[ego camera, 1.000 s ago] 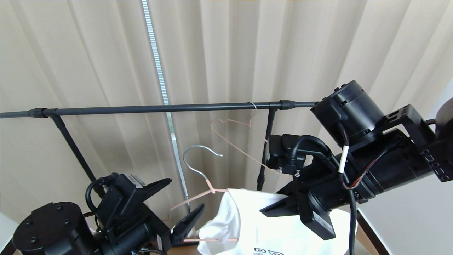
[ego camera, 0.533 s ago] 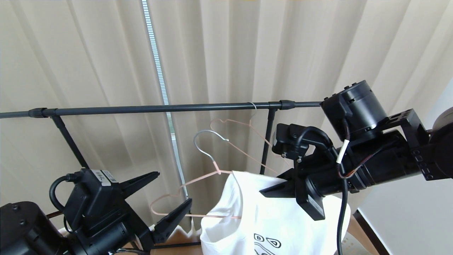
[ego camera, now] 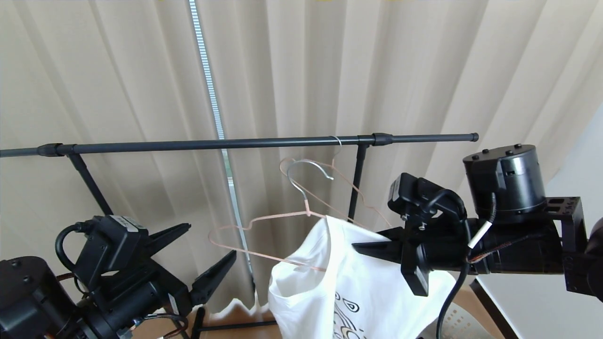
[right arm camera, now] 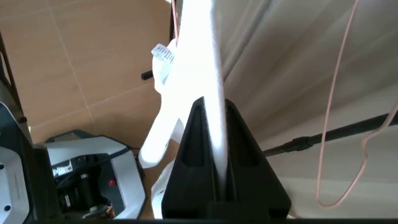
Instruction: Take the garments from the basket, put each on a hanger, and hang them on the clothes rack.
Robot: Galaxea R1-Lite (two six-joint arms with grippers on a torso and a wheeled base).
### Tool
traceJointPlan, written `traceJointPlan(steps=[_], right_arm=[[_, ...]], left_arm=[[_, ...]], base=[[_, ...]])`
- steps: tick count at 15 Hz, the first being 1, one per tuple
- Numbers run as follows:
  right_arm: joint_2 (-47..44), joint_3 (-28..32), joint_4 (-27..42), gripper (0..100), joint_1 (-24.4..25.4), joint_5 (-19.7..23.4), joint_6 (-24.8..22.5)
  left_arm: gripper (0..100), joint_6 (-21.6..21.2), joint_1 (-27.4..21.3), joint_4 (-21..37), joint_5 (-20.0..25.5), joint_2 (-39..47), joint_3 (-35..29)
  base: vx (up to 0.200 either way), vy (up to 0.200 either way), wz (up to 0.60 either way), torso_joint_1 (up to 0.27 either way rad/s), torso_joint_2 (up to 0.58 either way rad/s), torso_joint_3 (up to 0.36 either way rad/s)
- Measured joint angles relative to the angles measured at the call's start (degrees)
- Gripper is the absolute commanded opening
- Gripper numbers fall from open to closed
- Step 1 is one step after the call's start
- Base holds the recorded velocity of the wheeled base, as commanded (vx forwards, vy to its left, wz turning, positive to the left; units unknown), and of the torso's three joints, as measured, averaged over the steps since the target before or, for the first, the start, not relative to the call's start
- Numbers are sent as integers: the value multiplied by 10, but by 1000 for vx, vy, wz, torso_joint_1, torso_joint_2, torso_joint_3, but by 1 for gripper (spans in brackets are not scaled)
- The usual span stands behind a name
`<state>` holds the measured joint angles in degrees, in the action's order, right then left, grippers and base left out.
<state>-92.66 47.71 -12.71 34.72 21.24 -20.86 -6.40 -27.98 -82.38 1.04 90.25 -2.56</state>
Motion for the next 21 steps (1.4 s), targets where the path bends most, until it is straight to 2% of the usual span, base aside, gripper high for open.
traceJointPlan(steps=[1, 3, 5, 8, 10, 14, 17, 21], right_arm=[[2, -14, -37, 0, -6, 2, 9], [2, -27, -66, 0, -13, 3, 14], [3, -33, -72, 0, -15, 0, 13], [5, -37, -74, 0, -14, -2, 13], [5, -37, -74, 0, -10, -4, 13], [8, -37, -74, 0, -8, -4, 13], [10, -37, -74, 0, -6, -4, 13], [22, -41, -74, 0, -1, -4, 14]], left_arm=[[100, 1, 1, 50, -11, -8, 1], [100, 15, -1, 149, -17, -33, 5], [100, 45, -6, 199, -18, -56, 5], [100, 172, -47, 391, -18, -87, -29], [100, 232, -77, 471, -18, -93, -79], [100, 283, -131, 495, -19, -38, -153], [100, 303, -160, 492, -47, 29, -203], [100, 312, -173, 431, -95, 120, -249]], base=[[0, 0, 0, 0, 0, 0], [0, 0, 0, 0, 0, 0], [0, 0, 0, 0, 0, 0], [0, 0, 0, 0, 0, 0], [0, 0, 0, 0, 0, 0], [0, 0, 0, 0, 0, 0], [0, 0, 0, 0, 0, 0], [0, 0, 0, 0, 0, 0]])
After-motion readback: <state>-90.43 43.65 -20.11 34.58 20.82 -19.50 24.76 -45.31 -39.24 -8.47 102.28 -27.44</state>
